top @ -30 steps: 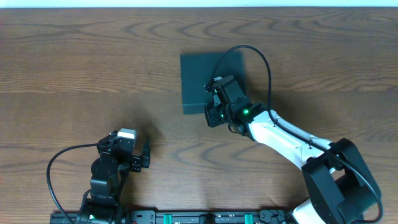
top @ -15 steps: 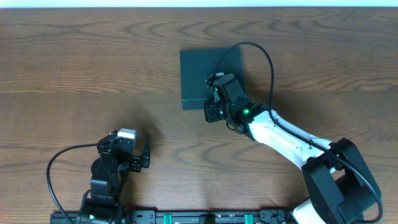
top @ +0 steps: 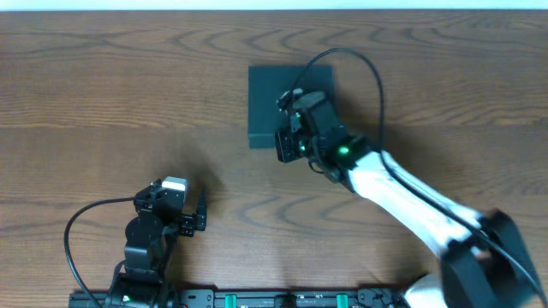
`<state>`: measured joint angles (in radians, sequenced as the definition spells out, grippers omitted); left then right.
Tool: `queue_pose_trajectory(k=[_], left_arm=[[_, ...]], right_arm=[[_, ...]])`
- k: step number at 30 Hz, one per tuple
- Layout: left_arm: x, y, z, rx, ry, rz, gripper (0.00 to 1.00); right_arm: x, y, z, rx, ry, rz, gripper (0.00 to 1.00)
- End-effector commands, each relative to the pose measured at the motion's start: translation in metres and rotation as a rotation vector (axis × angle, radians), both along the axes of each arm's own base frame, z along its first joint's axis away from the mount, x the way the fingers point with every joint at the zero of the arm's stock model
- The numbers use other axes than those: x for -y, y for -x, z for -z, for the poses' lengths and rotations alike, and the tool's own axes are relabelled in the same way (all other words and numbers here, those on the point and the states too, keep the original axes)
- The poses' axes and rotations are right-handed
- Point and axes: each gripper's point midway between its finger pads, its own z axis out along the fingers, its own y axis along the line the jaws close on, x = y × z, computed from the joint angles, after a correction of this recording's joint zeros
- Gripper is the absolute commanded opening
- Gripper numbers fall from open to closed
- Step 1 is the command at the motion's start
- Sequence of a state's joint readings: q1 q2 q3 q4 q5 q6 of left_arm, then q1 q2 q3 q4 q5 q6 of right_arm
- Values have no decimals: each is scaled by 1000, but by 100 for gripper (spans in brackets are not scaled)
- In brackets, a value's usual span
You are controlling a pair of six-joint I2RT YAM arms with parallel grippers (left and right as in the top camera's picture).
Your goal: Pack container
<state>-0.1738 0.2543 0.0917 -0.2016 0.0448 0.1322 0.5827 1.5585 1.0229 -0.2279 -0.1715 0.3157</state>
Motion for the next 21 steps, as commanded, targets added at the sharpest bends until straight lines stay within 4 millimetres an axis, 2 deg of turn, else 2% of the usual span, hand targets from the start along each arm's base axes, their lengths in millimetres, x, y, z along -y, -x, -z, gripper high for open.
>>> queue_pose_trajectory(k=[1, 4, 5, 6, 7, 8, 10, 11, 15, 17, 21], left_arm=[[-3, 3, 14, -28, -19, -9, 95], [-3, 3, 14, -28, -19, -9, 96], [-3, 3, 14, -28, -19, -9, 95], [-3, 3, 14, -28, -19, -9, 95], [-3, 3, 14, -28, -19, -9, 95], [-3, 3, 14, -28, -19, -9, 95], [-3, 3, 14, -28, -19, -9, 96], [-3, 3, 14, -28, -19, -9, 95], [-3, 3, 14, -28, -19, -9, 95], [-3, 3, 14, -28, -19, -9, 95], [-3, 3, 14, -28, -19, -9, 95]], right_arm=[[22, -10, -55, 152, -5, -15, 1], [47, -10, -83, 274, 58, -54, 1], [55, -9, -94, 320, 72, -82, 7], [66, -7, -103, 345, 71, -96, 21], [76, -6, -109, 346, 57, -90, 44], [87, -5, -114, 341, 41, -78, 55], [102, 2, -120, 339, 33, -81, 66], [109, 5, -122, 338, 36, -71, 99], [135, 15, -143, 397, 45, -11, 99], [154, 24, -148, 439, 54, 37, 99], [181, 34, -133, 552, 98, 70, 99]])
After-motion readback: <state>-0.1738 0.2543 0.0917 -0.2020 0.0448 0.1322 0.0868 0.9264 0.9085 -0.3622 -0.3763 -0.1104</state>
